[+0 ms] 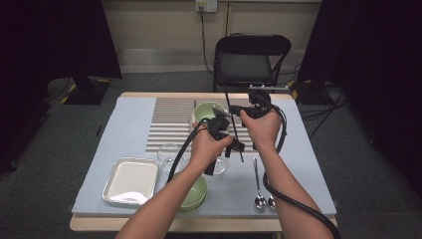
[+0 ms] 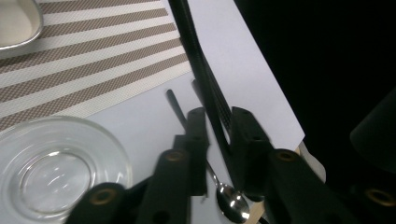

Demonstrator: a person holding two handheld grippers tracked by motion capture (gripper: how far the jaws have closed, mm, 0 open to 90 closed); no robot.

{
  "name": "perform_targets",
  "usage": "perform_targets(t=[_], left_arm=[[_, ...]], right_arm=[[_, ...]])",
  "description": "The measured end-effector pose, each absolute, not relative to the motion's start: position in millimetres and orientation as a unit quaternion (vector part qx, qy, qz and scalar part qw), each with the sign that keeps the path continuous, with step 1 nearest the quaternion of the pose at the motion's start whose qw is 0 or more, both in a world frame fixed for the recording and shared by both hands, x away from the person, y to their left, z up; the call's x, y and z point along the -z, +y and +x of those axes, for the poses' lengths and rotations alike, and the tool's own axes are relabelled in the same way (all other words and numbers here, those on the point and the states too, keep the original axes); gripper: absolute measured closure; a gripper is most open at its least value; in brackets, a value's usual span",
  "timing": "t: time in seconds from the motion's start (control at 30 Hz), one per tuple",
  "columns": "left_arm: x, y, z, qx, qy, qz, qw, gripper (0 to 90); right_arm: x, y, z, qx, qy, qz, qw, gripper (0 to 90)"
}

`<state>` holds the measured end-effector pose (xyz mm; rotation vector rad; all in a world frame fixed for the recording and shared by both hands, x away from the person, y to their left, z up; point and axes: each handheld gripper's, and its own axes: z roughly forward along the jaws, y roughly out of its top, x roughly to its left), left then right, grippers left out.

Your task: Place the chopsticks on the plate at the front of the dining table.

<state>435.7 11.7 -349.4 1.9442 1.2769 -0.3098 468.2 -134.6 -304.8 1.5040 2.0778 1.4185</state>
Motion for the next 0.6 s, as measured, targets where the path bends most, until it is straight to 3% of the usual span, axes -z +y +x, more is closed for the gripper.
perform_targets(t=[0.6], left_arm=[[345.5,24.4,437.0,0.111,0.525,0.766,0.354,86.7]], right_arm=[[302.5,-146.1,469.1,-0.49,0.695,0.518,0.094,81.0]])
